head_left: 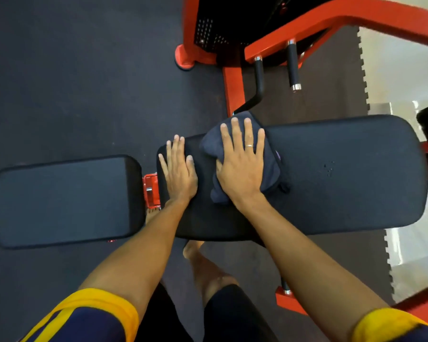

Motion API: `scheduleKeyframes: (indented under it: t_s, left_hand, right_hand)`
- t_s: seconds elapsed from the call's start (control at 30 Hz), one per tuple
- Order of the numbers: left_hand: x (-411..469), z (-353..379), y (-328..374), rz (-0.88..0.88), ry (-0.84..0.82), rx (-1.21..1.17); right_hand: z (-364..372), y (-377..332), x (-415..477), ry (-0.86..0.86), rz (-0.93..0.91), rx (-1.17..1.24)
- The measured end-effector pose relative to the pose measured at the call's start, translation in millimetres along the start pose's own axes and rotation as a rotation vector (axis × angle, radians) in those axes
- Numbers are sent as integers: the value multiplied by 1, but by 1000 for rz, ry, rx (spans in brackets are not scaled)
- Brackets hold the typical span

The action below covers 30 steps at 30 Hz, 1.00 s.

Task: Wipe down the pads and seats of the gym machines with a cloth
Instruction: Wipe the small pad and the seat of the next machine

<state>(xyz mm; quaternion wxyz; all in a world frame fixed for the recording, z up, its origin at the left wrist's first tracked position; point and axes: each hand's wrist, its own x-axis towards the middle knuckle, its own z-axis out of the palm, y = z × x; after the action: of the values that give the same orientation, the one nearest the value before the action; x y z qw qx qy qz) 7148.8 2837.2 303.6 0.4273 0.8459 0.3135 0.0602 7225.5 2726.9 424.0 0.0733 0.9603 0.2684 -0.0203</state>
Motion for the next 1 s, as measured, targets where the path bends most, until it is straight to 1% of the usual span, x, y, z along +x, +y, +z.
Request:
scheduleKeyframes:
  t_s: [0.07, 0.13, 0.23, 0.27, 0.33, 0.37, 0.43, 0.47, 0.53, 0.63, 0.7, 0.77, 0.9, 0.93, 1.0]
  left_hand:
    - [1, -1, -1, 31, -17, -7]
    - [4, -3, -3, 67, -49, -17]
    - [5, -6, -4, 127, -91, -7]
    - [5, -7, -5, 129, -82, -8]
    - [5, -9, -2, 140, -90, -22]
    - [6, -11, 0, 151, -111, -23]
    - [9, -13, 4, 225, -168, -5]
    - [13, -15, 4, 259, -183, 1]
    - [23, -16, 8, 376, -236, 11]
    - [37, -14, 23, 548, -299, 28]
    - [40, -12, 32, 563, -288, 52]
    - [36, -11, 37, 557, -286, 72]
    - [37, -10, 35, 575, -261, 74]
    - [37, -9, 35, 570, -258, 66]
    - [33, -8, 36, 564, -257, 44]
  right_hand:
    - [10, -14, -10, 13, -25, 12]
    - [18, -23, -39, 34, -45, 38]
    - [20, -16, -88, 23, -43, 77]
    - [16, -7, -94, 23, -51, 88]
    - [3, 11, -87, 61, -3, 85]
    - [-3, 18, -76, 97, 60, 80]
    - [-13, 19, -52, 137, 221, 71]
    - [-13, 11, -43, 138, 246, 65]
    - [-2, -5, -46, 124, 224, 65]
    - [19, -19, -89, 115, 165, 64]
    - [17, -18, -116, 91, 159, 55]
    - [4, -5, -128, 98, 208, 50]
    - [-18, 17, -84, 241, 507, 58]
    - [-17, 12, -72, 250, 536, 56]
    - [-6, -5, -70, 228, 471, 78]
